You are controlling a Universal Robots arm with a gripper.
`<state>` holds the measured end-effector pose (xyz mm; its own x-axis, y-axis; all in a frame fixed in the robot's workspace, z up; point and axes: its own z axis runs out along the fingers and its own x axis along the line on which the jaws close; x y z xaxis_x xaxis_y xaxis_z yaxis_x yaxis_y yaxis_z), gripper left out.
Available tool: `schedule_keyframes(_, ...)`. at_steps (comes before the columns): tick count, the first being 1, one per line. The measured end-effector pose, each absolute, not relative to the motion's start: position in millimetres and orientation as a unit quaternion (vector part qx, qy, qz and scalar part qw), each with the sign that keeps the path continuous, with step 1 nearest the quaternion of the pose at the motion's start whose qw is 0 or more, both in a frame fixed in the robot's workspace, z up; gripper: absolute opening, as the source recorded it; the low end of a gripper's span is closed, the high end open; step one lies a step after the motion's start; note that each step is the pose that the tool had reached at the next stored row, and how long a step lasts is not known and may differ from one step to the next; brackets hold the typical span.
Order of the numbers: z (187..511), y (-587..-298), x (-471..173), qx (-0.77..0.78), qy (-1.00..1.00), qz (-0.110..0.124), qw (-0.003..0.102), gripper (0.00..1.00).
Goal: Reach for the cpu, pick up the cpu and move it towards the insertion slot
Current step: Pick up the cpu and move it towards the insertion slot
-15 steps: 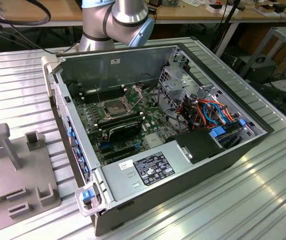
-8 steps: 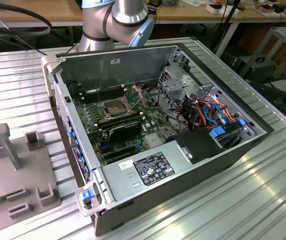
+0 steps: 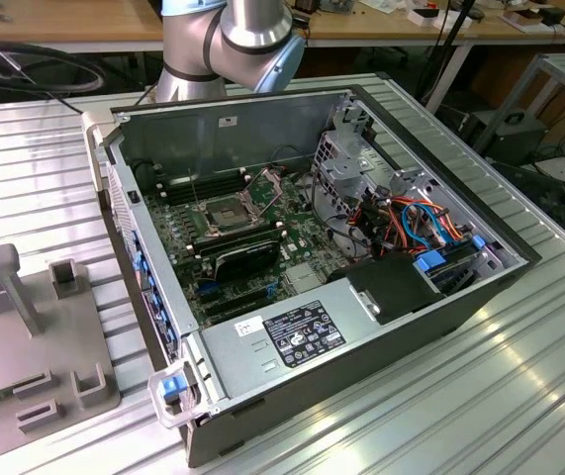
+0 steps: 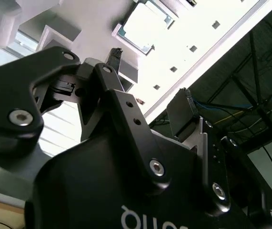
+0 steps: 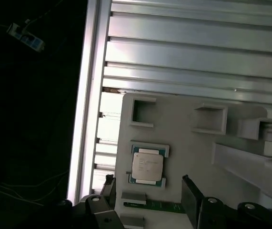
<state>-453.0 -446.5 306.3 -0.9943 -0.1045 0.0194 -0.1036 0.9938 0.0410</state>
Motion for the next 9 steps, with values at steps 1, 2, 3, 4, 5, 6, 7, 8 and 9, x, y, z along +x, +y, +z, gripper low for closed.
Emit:
schedule_keyframes(1, 305.0, -446.5, -453.0, 0.052, -0.998, -0.020, 0.011, 0.66)
schedule_keyframes(2, 303.7, -446.5, -453.0, 0.052, -0.998, -0.020, 0.011, 0.66)
schedule_keyframes(3, 301.8, -446.5, -453.0, 0.052, -0.998, -0.020, 0.011, 0.66)
schedule_keyframes(4, 300.5, -446.5, -453.0, 0.052, -0.998, -0.020, 0.011, 0.66)
schedule_keyframes(5, 299.4, -446.5, -453.0, 0.052, -0.998, -0.020, 0.011, 0.66)
schedule_keyframes(6, 297.9, -446.5, -453.0, 0.052, -0.998, -0.020, 0.011, 0.66)
schedule_keyframes(7, 296.6, -446.5, -453.0, 0.052, -0.998, -0.020, 0.011, 0.66)
schedule_keyframes(8, 296.3, -446.5, -453.0, 0.052, -0.998, -0.020, 0.011, 0.66)
schedule_keyframes(9, 296.2, -446.5, -453.0, 0.052, -0.998, -0.020, 0.011, 0.66)
